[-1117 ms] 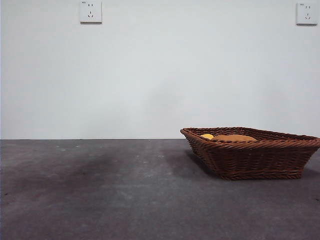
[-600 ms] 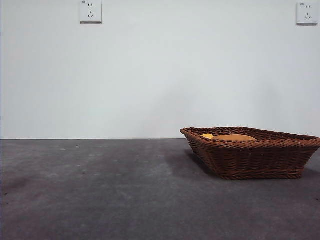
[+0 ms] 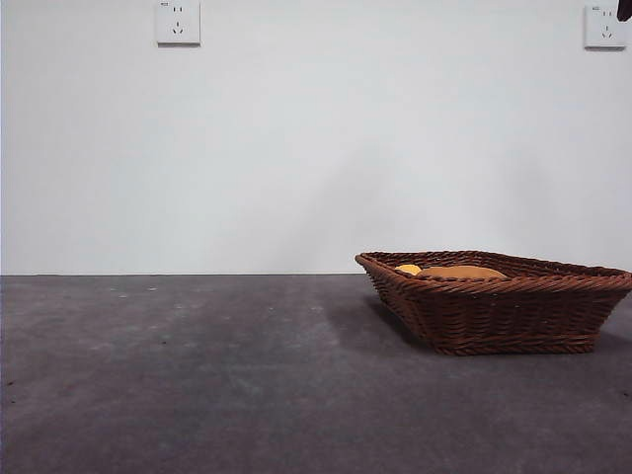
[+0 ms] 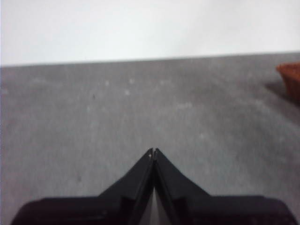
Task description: Help me put the vegetables on the table into the basket
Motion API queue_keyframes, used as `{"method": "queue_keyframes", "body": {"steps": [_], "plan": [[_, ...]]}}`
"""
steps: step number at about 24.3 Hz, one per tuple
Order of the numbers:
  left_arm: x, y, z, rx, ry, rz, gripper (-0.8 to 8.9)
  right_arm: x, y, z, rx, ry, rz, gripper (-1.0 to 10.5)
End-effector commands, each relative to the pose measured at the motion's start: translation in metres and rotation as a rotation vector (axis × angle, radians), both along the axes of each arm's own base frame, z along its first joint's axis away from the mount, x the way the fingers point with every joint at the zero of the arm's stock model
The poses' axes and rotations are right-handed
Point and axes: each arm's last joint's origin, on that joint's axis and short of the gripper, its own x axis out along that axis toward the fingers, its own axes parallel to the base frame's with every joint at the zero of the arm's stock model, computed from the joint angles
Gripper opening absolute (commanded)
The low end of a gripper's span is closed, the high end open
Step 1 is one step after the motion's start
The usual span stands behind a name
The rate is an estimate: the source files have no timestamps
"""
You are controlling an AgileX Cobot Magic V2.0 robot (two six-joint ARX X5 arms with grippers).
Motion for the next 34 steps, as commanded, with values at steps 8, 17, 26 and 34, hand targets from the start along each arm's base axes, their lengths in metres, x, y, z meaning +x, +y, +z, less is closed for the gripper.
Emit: {"method": "queue_keyframes", "body": {"steps": [8, 17, 26, 34], "plan": [[0.001, 0.000, -0.006, -0.024, 0.039, 0.007, -0.04, 0.003, 0.000, -0.002, 0.005, -0.005, -0.005, -0.2], [0.002, 0.000, -0.008, -0.022, 0.071, 0.007, -0.04, 0.004, 0.000, -0.002, 0.005, -0.003, -0.005, -0.2], [0.003, 0.000, -0.010, -0.021, 0.090, 0.008, -0.04, -0.081, 0.007, -0.004, -0.034, -0.282, -0.035, -0.2], [0.003, 0.000, -0.010, -0.021, 0.092, 0.008, -0.04, -0.170, -0.001, -0.099, -0.077, -0.597, -0.117, -0.2]]}}
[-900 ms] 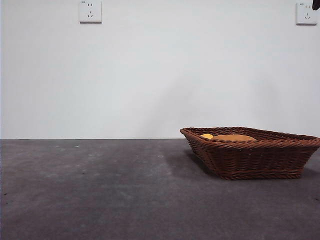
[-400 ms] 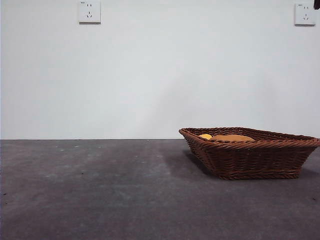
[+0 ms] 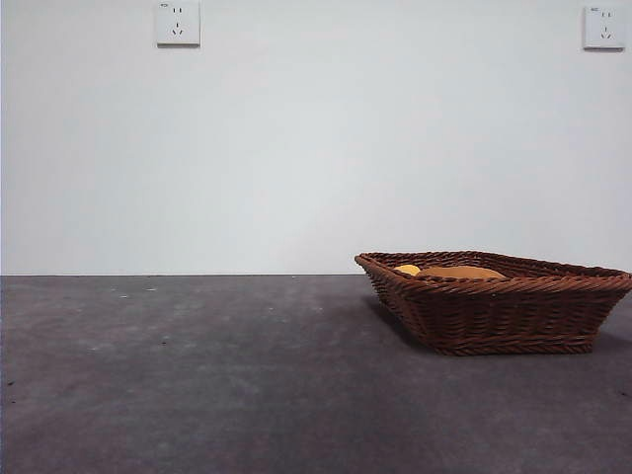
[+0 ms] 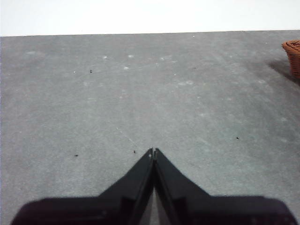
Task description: Help me put the vegetables on the table into the basket
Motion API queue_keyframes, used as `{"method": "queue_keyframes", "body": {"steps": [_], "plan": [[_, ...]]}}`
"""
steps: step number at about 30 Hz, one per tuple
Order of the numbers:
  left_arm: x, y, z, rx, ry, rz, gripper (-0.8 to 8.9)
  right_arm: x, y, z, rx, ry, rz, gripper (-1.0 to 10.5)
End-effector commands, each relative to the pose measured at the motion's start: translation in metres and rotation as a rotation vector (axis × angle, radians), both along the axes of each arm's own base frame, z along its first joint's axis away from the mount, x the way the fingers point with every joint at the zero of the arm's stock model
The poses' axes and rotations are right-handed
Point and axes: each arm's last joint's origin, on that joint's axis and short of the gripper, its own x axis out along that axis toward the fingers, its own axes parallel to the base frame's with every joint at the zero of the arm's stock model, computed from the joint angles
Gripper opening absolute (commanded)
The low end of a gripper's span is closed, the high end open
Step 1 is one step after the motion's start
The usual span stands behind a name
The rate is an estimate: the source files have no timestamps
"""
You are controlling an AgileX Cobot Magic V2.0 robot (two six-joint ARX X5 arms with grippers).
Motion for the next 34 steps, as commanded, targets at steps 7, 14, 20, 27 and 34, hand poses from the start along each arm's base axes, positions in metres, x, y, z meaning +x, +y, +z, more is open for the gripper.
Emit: {"method": "queue_keyframes", "body": {"steps": [7, 14, 20, 27, 34], "plan": [[0.000, 0.000, -0.003, -0.008, 0.006, 0.005, -0.04, -0.040, -0.002, -0.131, -0.015, 0.012, -0.054, -0.2], [0.000, 0.000, -0.003, -0.008, 0.006, 0.005, -0.04, -0.044, -0.001, -0.182, -0.020, 0.061, -0.052, -0.2], [0.000, 0.000, -0.003, -0.008, 0.006, 0.005, -0.04, -0.045, -0.001, -0.200, -0.014, 0.068, -0.049, -0.2], [0.000, 0.000, -0.003, -0.008, 0.006, 0.005, -0.04, -0.046, -0.001, -0.215, -0.011, 0.067, -0.049, -0.2], [0.000, 0.000, -0.003, -0.008, 0.006, 0.005, -0.04, -0.047, -0.001, -0.217, -0.011, 0.081, -0.048, -0.2]]}}
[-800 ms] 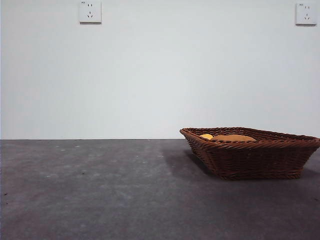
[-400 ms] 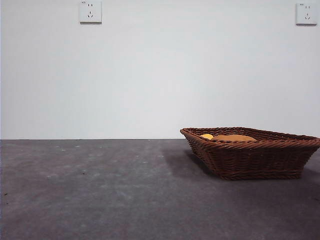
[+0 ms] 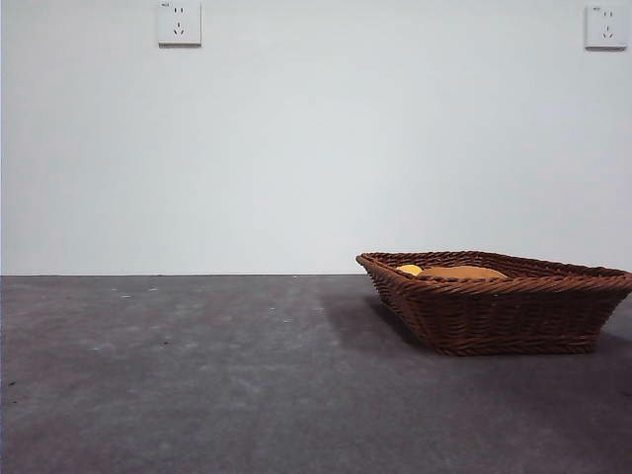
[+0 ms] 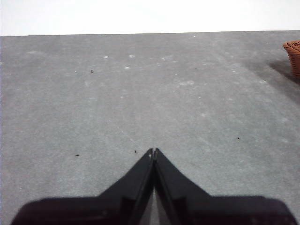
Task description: Help me put the vegetables on the table into the basket
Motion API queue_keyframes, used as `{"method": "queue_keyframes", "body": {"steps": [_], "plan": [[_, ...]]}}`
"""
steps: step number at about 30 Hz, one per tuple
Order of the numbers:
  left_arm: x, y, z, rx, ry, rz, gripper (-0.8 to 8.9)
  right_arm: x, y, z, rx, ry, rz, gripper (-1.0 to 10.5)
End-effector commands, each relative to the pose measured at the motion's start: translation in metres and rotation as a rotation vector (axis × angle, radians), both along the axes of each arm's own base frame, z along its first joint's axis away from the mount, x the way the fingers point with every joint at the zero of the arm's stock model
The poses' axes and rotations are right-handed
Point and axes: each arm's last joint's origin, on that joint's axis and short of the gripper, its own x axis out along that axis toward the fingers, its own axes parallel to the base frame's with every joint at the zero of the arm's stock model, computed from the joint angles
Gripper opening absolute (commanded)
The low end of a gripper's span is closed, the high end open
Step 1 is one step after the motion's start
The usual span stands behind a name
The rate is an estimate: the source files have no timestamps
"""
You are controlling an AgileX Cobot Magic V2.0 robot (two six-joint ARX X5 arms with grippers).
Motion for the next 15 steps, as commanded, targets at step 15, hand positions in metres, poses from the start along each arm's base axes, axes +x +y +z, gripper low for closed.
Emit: {"method": "queue_keyframes", "body": {"steps": [15], "plan": [[0.0004, 0.0002, -0.0031, -0.005, 0.006, 0.004, -0.04, 0.0004, 0.0021, -0.0029, 0.001, 0.009, 0.022, -0.2]]}}
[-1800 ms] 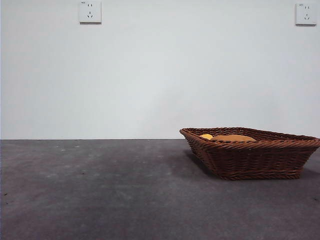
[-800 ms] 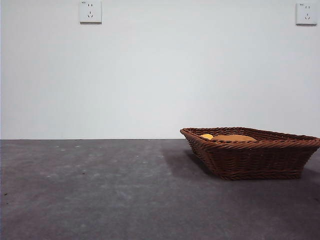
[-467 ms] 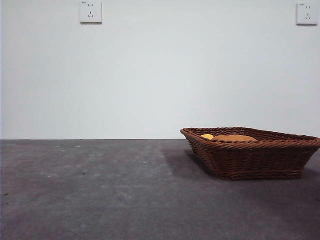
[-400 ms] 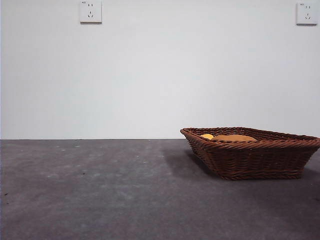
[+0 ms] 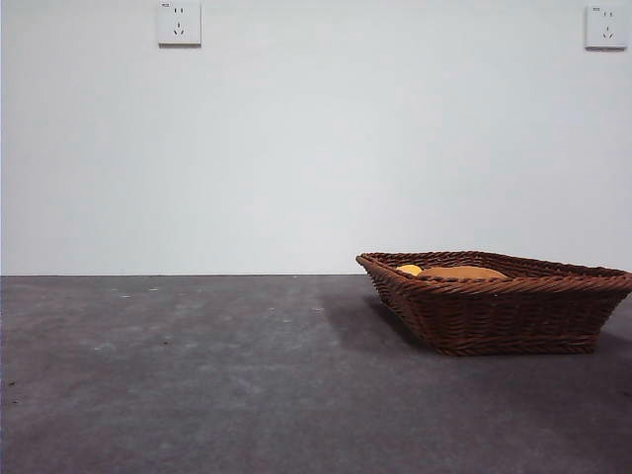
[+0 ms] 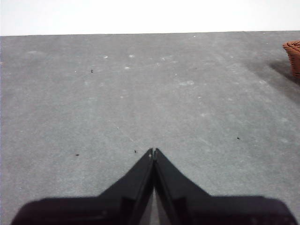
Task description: Help me put the vegetables on the table into the basket
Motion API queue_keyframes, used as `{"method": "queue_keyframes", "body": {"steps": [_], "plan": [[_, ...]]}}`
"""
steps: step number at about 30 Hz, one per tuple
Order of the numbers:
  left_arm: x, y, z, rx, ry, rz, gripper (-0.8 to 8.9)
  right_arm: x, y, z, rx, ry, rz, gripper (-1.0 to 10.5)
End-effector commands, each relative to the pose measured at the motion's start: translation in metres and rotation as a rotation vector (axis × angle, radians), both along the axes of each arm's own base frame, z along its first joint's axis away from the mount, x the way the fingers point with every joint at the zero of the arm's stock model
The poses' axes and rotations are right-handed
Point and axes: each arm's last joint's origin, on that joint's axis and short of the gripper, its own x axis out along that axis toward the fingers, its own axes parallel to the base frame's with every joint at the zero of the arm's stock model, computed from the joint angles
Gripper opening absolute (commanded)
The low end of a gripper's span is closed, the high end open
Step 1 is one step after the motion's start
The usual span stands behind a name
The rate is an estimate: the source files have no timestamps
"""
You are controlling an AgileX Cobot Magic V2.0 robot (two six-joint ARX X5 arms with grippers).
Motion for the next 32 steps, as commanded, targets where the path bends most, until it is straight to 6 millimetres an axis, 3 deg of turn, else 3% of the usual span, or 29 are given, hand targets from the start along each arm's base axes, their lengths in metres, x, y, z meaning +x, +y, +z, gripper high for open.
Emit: {"method": "queue_keyframes", "body": {"steps": [1, 32], "plan": [[0.0004, 0.0002, -0.0031, -0.005, 0.006, 0.004, -0.04, 0.0002, 0.0001, -0.0026, 0.001, 0.006, 0.000, -0.2], [0.0004, 0.0002, -0.0031, -0.005, 0.006, 0.004, -0.04, -0.0004, 0.0001, -0.0064, 0.004, 0.047, 0.000, -0.2]]}}
